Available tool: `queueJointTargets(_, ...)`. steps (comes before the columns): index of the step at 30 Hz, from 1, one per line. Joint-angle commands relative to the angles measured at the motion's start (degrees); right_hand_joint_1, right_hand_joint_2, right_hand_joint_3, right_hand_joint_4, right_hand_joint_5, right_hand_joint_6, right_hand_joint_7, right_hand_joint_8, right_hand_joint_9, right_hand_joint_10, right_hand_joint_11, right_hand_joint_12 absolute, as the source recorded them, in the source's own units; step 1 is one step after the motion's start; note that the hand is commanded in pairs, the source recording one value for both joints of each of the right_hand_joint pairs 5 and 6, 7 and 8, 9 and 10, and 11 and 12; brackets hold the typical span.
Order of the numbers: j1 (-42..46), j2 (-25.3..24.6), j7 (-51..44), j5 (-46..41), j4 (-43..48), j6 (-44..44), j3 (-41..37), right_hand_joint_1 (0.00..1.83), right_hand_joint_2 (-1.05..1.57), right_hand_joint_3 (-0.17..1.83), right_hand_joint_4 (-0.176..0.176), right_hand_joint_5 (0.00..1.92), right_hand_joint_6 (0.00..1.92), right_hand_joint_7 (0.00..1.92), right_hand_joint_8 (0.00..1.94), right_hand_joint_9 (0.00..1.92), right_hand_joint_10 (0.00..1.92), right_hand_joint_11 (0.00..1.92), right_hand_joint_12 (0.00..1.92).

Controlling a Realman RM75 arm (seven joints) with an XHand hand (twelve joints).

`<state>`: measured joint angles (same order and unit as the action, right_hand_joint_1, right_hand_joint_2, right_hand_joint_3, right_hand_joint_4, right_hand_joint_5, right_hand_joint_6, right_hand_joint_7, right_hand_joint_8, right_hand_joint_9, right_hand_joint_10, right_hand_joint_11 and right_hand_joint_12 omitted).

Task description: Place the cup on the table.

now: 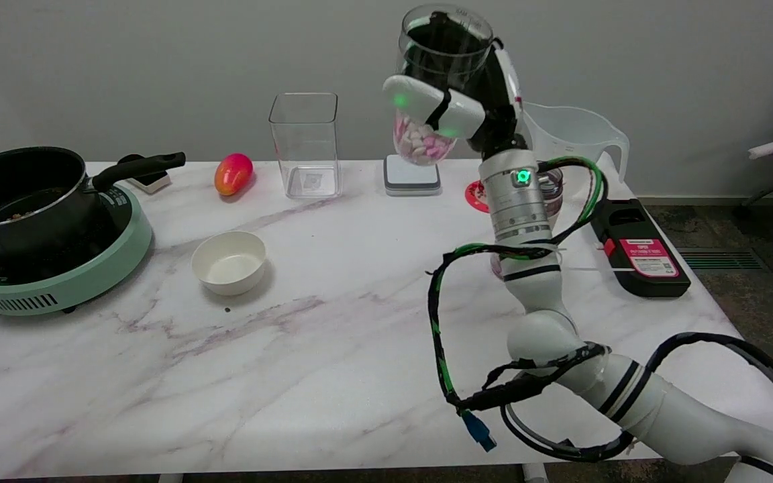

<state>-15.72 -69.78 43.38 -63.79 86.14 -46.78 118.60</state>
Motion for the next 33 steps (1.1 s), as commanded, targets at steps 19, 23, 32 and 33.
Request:
queueJointTargets(19,19.8,5.9,-36.4,0.4,20.4,-37.5,3.2,1.23,1.57,0.22,0.0,1.82,1.82,1.75,1.75,1.69,1.69,1.45,1.45)
queueJointTargets(23,20.8,11.8,-36.5,-3.0,20.3,-40.5,2.6,1.23,1.57,0.22,0.0,1.82,1.82,1.76,1.76,1.69,1.69,1.46,1.46)
queueJointTargets(32,28.5,18.7,-39.3,-10.1,18.4,-33.6,-8.6,1.22,1.57,0.25,0.0,1.74,1.74,1.71,1.71,1.65,1.65,1.43,1.43)
queueJointTargets(33,29.2,19.0,-39.5,-10.6,17.9,-32.2,-10.0,1.22,1.57,0.26,0.0,1.73,1.73,1.71,1.71,1.65,1.65,1.42,1.42)
